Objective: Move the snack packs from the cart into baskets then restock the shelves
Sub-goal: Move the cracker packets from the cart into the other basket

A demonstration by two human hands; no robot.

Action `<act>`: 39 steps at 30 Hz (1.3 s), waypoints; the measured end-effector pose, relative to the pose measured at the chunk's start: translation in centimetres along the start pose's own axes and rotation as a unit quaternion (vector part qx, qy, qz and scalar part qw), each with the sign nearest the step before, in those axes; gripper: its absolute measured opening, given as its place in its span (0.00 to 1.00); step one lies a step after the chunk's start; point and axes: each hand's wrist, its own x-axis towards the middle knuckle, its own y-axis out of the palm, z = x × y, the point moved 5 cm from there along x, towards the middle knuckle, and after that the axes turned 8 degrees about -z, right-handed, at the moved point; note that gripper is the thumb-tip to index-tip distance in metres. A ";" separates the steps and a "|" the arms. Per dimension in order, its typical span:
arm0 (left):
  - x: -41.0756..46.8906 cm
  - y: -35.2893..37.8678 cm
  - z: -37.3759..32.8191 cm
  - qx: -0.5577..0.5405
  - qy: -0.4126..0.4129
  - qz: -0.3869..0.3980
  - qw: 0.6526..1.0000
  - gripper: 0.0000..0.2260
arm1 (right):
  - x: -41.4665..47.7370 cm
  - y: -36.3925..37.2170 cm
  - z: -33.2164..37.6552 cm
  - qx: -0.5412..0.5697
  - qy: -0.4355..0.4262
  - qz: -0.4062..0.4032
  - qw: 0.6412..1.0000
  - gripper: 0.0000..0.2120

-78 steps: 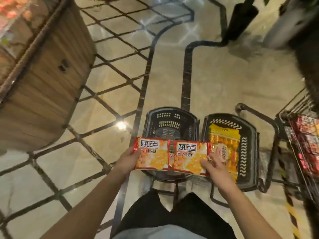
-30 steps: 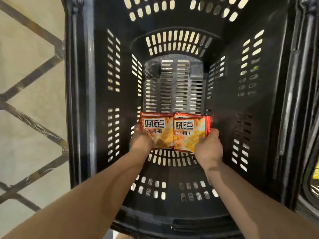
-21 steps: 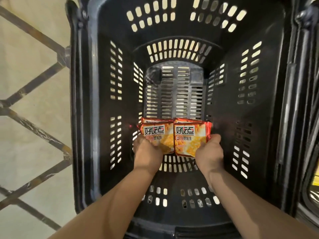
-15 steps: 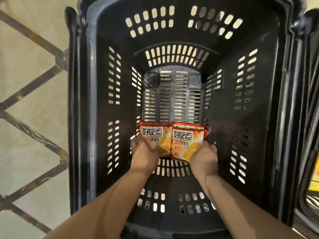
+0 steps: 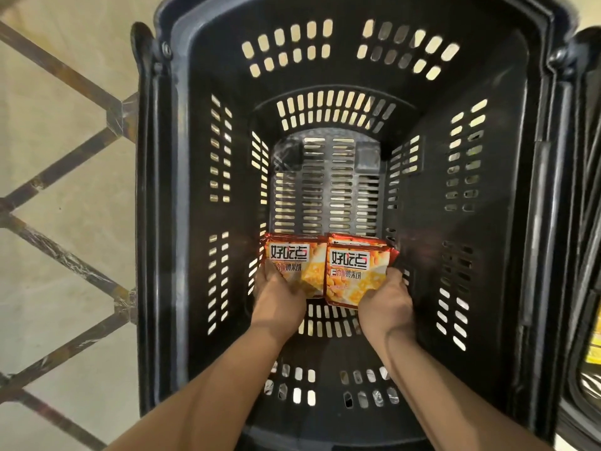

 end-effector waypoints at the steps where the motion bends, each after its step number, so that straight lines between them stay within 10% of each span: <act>1: 0.2 -0.2 0.1 0.003 0.002 0.003 1.000 0.33 | 0.2 0.1 0.0 -0.013 -0.008 0.009 1.000 0.19; 25: 0.2 -2.1 -1.9 0.067 0.082 0.018 0.994 0.12 | 2.2 0.8 1.3 -0.122 0.033 0.145 0.981 0.33; 31: -2.1 -4.0 -2.6 0.202 0.102 0.028 0.974 0.17 | -0.6 -2.3 3.5 -0.163 -0.103 0.106 0.975 0.30; 39: -13.3 -11.4 -12.3 0.437 0.373 -0.094 0.813 0.35 | -9.1 -13.5 10.5 -0.295 -0.378 -0.048 0.876 0.43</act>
